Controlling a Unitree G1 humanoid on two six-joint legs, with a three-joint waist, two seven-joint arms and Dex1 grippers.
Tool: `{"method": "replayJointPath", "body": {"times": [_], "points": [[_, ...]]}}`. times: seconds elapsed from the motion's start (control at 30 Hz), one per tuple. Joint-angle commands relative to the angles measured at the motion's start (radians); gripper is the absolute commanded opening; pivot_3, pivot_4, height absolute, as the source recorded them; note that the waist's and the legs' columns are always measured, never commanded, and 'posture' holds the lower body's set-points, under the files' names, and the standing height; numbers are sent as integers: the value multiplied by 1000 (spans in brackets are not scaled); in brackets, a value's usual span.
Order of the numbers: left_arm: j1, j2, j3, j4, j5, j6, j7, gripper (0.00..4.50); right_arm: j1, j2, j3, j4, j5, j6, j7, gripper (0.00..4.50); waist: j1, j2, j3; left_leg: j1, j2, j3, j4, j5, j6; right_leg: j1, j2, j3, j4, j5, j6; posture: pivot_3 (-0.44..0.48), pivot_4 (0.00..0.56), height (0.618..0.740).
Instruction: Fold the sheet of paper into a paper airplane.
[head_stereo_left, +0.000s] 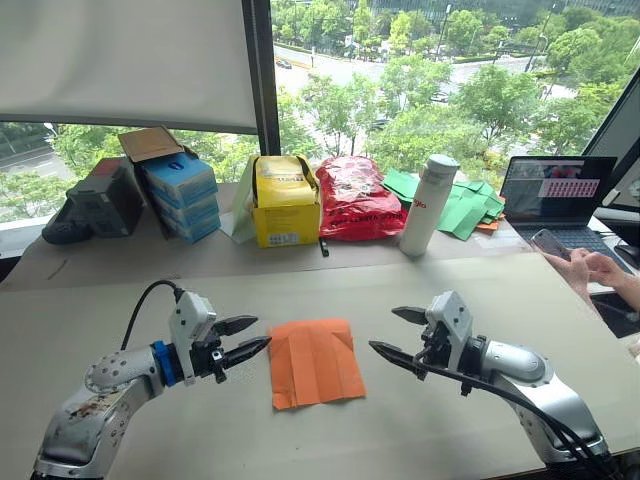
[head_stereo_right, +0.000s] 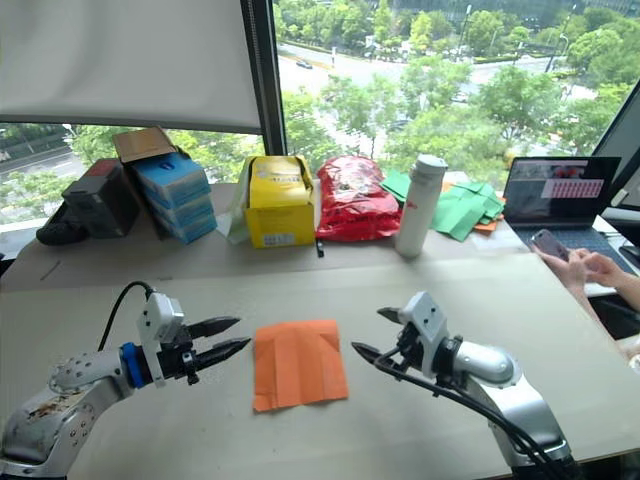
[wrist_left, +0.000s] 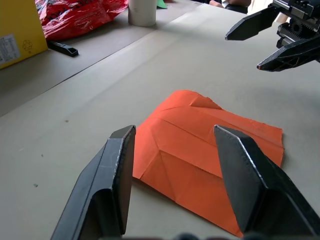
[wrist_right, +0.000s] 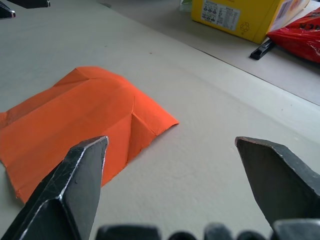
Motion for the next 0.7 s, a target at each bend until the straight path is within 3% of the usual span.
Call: {"method": "replayJointPath", "body": {"times": [0.03, 0.13, 0.43, 0.7], "points": [[-68, -21, -73, 49, 61, -48, -10, 1025, -13, 6, 7, -30, -13, -11, -8, 4500, -1, 0, 0, 0, 0, 0, 0, 0, -1, 0, 0, 0, 0, 0, 0, 0, 150, 740], [-110, -44, -139, 87, 107, -57, -6, 19, -9, 8, 16, -35, -27, -8, -14, 4500, -3, 0, 0, 0, 0, 0, 0, 1, -2, 0, 0, 0, 0, 0, 0, 0, 150, 740], [-133, -46, -307, 243, 327, -114, 20, 19, 5, -2, 35, -68, -58, 10, -24, 4500, -3, 0, 0, 0, 0, 0, 0, 0, 0, -1, 0, 0, 0, 0, 0, 0, 150, 740], [-137, -51, -359, 294, 399, -134, 6, 19, 1, -25, 63, -91, -67, 57, -11, 4500, -1, 1, 0, 1, 0, 0, 0, 0, 0, 1, 0, 0, 0, 0, 0, 0, 150, 740]]}}
